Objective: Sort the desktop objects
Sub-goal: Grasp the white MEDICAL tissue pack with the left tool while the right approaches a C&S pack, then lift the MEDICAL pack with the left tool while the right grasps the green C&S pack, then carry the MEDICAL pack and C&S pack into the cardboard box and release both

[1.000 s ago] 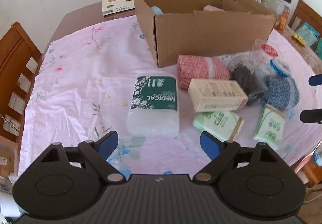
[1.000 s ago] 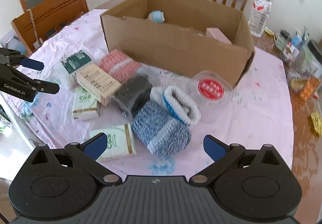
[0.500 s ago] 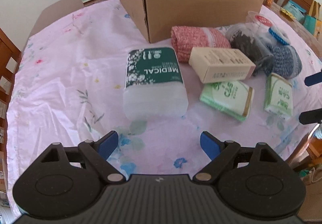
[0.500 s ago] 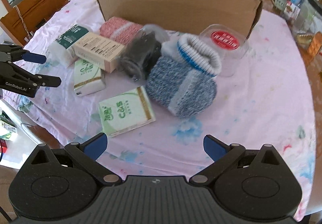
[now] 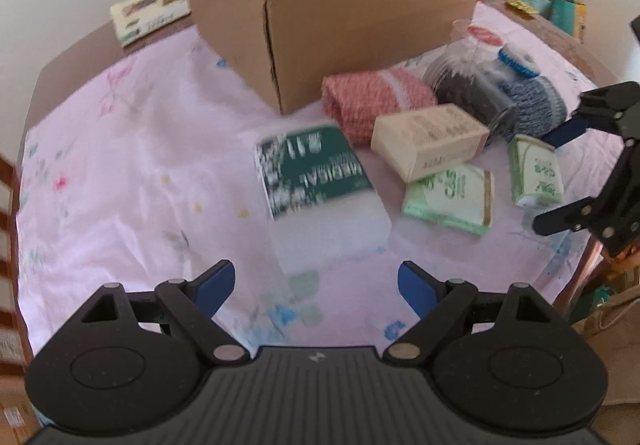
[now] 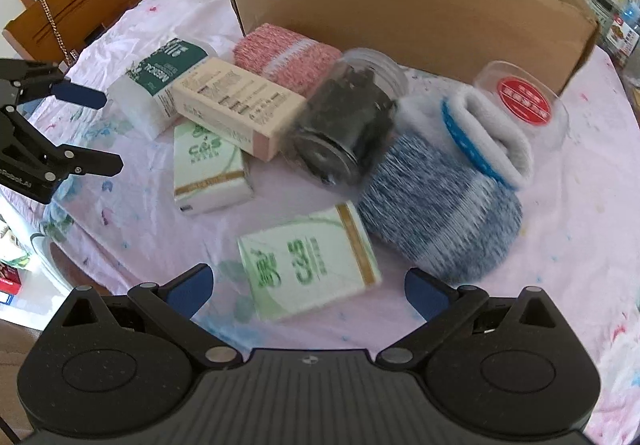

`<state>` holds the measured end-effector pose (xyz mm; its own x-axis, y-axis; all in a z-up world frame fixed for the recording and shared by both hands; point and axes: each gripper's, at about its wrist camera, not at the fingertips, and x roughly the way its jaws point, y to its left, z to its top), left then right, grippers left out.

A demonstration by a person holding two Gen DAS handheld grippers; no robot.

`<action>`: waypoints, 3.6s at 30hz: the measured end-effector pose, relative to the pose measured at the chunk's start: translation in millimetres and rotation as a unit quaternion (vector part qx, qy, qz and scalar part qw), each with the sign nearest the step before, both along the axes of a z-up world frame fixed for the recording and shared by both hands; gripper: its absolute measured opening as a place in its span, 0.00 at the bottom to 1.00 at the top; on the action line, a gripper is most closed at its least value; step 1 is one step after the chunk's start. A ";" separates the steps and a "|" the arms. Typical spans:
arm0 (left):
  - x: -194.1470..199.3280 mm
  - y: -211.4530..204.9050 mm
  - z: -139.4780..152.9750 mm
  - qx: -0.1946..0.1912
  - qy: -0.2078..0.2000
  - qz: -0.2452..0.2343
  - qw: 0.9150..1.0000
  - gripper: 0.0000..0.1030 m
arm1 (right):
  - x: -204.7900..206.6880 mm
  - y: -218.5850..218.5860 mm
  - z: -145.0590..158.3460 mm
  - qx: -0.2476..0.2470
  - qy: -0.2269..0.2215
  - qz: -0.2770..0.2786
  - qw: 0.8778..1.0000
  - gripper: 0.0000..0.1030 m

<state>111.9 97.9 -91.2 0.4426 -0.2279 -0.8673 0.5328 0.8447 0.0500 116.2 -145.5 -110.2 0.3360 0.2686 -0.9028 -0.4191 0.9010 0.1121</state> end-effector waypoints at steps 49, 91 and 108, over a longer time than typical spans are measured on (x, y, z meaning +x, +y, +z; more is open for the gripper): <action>38.5 -21.1 -9.4 0.000 0.059 -0.149 0.987 0.90 | 10.8 30.2 -5.3 -0.016 -0.010 0.034 0.999 1.00; 23.6 -12.2 22.2 -0.047 0.023 -0.068 0.996 0.81 | 10.2 17.4 30.3 -0.075 -0.049 0.110 0.990 0.67; 47.2 -32.3 89.9 -0.085 -0.045 -0.125 0.987 0.81 | 36.0 8.6 98.4 -0.085 -0.116 0.075 0.987 0.67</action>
